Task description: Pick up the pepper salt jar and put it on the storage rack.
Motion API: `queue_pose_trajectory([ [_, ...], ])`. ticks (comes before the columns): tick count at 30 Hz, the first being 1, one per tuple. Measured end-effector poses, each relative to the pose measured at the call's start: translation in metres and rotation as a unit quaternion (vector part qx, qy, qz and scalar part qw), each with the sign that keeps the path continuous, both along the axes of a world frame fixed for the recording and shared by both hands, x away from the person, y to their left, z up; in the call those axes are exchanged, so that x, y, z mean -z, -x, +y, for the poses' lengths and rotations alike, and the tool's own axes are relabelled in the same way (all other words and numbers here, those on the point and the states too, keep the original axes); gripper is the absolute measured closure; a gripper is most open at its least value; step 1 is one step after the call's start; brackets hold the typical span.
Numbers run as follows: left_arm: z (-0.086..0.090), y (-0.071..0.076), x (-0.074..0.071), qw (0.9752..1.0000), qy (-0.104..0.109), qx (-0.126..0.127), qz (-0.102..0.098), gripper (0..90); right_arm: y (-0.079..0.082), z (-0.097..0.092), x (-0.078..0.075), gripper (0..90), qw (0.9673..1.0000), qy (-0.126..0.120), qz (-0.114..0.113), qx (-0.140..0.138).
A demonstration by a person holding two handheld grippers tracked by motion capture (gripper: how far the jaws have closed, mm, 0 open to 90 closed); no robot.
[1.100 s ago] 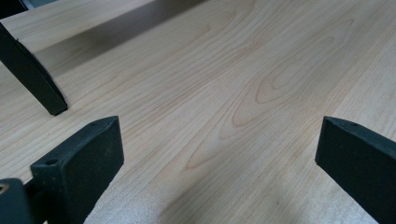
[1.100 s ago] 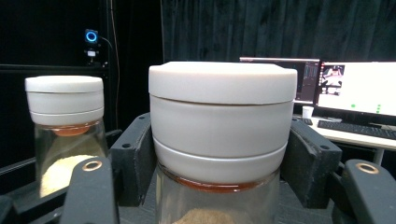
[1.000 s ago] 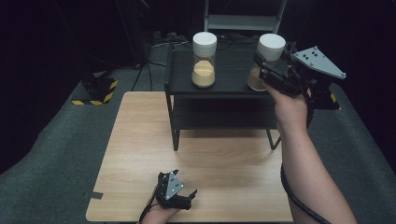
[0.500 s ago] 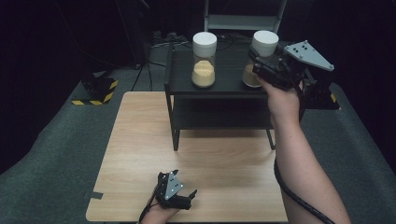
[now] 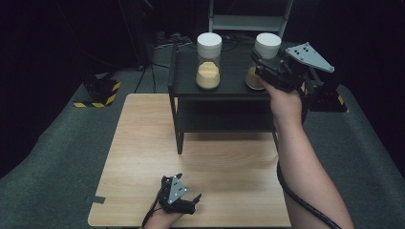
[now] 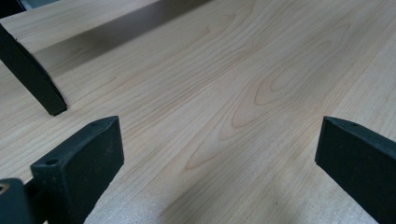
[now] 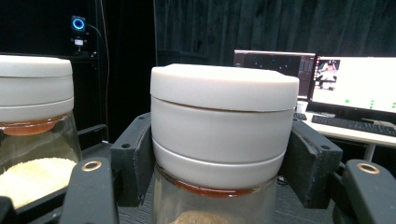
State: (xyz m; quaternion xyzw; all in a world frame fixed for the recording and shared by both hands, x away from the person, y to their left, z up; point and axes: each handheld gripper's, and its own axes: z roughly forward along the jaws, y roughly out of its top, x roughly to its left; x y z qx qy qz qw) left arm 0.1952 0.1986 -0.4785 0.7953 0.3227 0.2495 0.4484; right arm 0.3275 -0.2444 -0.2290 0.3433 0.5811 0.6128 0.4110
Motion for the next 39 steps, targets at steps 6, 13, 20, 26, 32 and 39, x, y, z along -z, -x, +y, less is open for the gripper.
queue_pose_trajectory([
  [6, 0.0, 0.0, 0.0, 1.0, -0.001, 0.0, -0.001, 1.4, 0.001, 0.0, 0.001, 33.6, 1.0, -0.001, -0.001, 0.001],
  [13, 0.0, 0.0, 0.0, 1.0, -0.002, 0.001, -0.001, 1.4, 0.001, 0.0, 0.001, 33.2, 1.0, 0.002, -0.002, 0.003],
  [20, -0.001, 0.0, 0.0, 1.0, -0.002, 0.001, -0.001, 1.4, 0.002, 0.003, -0.002, 33.0, 0.9999, 0.007, 0.0, 0.007],
  [26, 0.0, 0.0, 0.0, 1.0, -0.002, 0.001, -0.002, 1.4, 0.002, 0.002, -0.003, 30.3, 0.9999, 0.008, 0.004, 0.006],
  [32, -0.001, 0.001, 0.0, 1.0, -0.002, 0.0, -0.002, 1.3, 0.006, 0.0, -0.006, 14.6, 0.9999, 0.006, 0.008, 0.007],
  [39, -0.002, 0.001, 0.0, 1.0, -0.004, -0.001, -0.002, 1.4, 0.013, -0.003, -0.004, 0.0, 1.0, -0.002, 0.005, 0.006],
])
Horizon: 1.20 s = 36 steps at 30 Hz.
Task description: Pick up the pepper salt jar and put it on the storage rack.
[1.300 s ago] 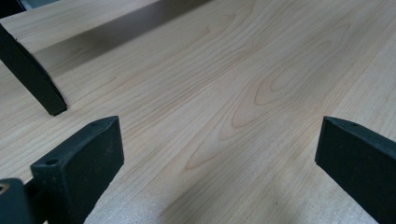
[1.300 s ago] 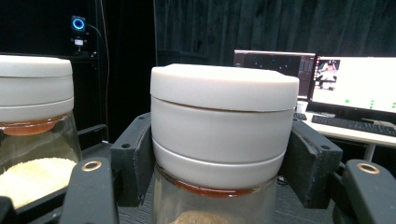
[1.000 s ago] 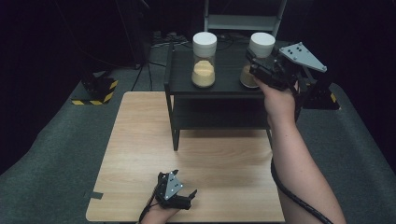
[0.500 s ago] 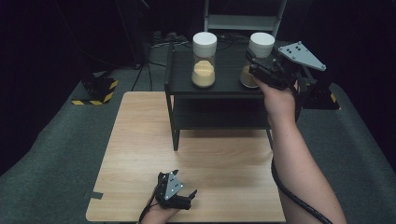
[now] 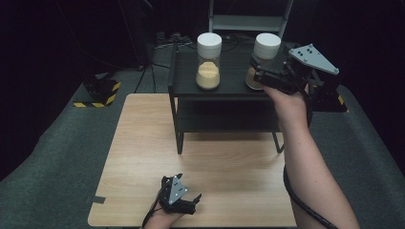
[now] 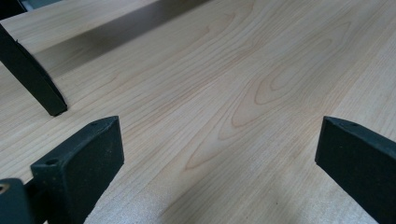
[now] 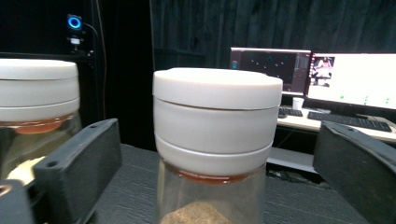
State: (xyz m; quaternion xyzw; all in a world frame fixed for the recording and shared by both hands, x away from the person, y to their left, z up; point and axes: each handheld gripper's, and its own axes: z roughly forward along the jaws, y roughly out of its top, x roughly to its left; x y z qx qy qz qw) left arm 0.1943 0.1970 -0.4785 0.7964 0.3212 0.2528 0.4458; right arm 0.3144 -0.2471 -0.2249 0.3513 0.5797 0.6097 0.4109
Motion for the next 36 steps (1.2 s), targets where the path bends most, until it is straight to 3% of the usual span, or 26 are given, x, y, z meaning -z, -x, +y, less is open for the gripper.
queue_pose_trajectory([
  [15, -0.001, 0.0, 0.0, 1.0, 0.0, -0.003, 0.002, 1.4, 0.024, -0.011, 0.01, 0.0, 0.9999, 0.007, -0.007, -0.007],
  [25, -0.002, 0.0, 0.0, 1.0, -0.003, -0.004, 0.0, 1.4, 0.047, -0.02, 0.025, 0.0, 0.9995, 0.018, -0.018, -0.018],
  [36, -0.002, 0.0, -0.001, 1.0, -0.005, -0.004, 0.0, 1.4, 0.069, -0.022, 0.047, 0.0, 0.9985, 0.045, -0.013, -0.028],
])
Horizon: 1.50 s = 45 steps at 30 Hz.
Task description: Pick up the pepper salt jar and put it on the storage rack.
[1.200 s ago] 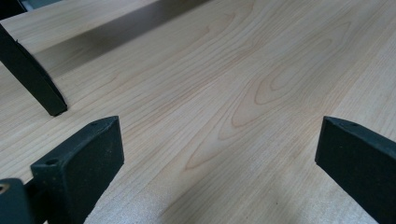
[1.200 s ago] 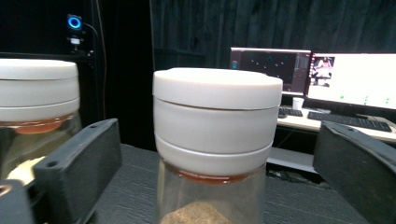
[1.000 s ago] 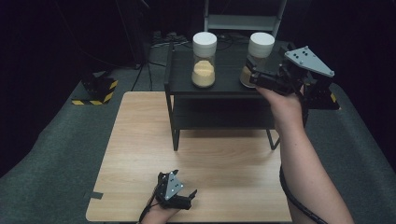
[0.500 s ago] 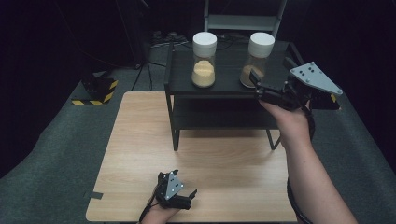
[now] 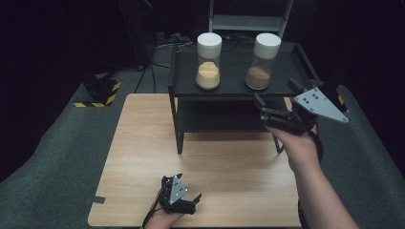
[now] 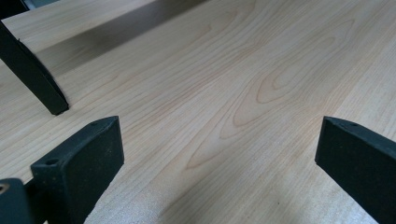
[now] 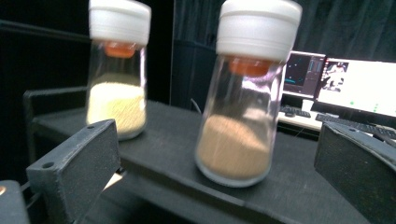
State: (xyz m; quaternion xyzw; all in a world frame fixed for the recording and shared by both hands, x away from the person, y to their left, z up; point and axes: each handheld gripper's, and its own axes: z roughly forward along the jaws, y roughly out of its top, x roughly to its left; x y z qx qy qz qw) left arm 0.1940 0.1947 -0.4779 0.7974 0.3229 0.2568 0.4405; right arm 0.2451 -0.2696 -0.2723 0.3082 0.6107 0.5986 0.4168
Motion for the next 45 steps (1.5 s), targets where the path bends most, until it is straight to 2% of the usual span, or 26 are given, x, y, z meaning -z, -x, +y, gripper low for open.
queue_pose_trajectory([
  [5, 0.0, 0.0, 0.0, 1.0, 0.002, -0.004, 0.001, 1.4, 0.01, -0.002, 0.013, 0.0, 0.9999, 0.012, 0.006, -0.005],
  [11, 0.002, 0.0, 0.001, 0.9999, 0.009, -0.006, 0.002, 1.4, 0.021, -0.005, 0.034, 0.0, 0.999, 0.038, 0.022, -0.01],
  [18, 0.0, 0.001, 0.001, 1.0, 0.002, -0.004, -0.002, 1.4, 0.033, -0.007, 0.065, 0.0, 0.9975, 0.06, 0.034, -0.014],
  [25, 0.003, 0.001, 0.001, 0.9999, 0.01, -0.003, 0.0, 1.4, 0.047, -0.008, 0.096, 0.0, 0.9965, 0.068, 0.047, -0.011],
  [36, 0.003, 0.001, 0.002, 0.9999, 0.011, -0.002, -0.001, 1.4, 0.049, -0.013, 0.132, 0.0, 0.9936, 0.078, 0.082, -0.006],
  [45, 0.003, 0.002, 0.002, 0.9999, 0.01, -0.003, -0.004, 1.4, 0.051, -0.014, 0.159, 0.0, 0.989, 0.098, 0.111, -0.001],
])
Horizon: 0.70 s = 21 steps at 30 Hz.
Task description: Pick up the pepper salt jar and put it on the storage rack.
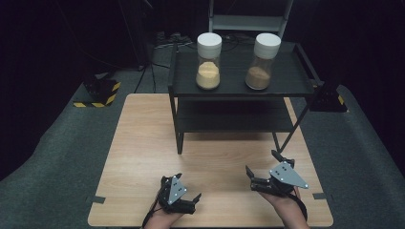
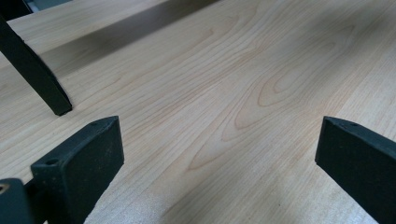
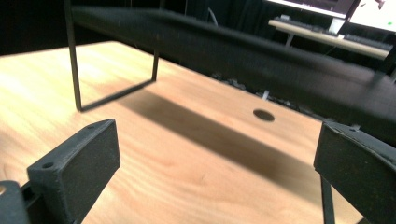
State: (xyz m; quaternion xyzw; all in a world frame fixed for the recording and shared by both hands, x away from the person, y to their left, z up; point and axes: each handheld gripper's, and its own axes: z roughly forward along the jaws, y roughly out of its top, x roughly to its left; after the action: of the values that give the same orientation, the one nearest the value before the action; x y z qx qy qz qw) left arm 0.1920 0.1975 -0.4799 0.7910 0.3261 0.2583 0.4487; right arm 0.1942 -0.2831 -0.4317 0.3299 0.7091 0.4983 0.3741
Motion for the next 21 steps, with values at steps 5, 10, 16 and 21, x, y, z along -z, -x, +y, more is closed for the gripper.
queue_pose_trajectory([
  [5, 0.0, 0.0, 0.0, 1.0, 0.0, 0.001, -0.001, 1.3, 0.0, -0.001, 0.014, 0.0, 0.9998, 0.014, 0.015, 0.004],
  [10, 0.0, 0.001, 0.0, 1.0, -0.001, 0.0, -0.003, 1.4, 0.0, -0.002, 0.027, 0.0, 0.9991, 0.027, 0.032, 0.008],
  [16, -0.001, 0.001, 0.001, 1.0, -0.002, -0.001, -0.004, 1.4, -0.001, -0.004, 0.042, 0.0, 0.9976, 0.038, 0.056, 0.011],
  [21, -0.001, 0.001, 0.001, 1.0, -0.001, -0.001, -0.004, 1.3, -0.001, -0.005, 0.053, 0.0, 0.9958, 0.052, 0.073, 0.017],
])
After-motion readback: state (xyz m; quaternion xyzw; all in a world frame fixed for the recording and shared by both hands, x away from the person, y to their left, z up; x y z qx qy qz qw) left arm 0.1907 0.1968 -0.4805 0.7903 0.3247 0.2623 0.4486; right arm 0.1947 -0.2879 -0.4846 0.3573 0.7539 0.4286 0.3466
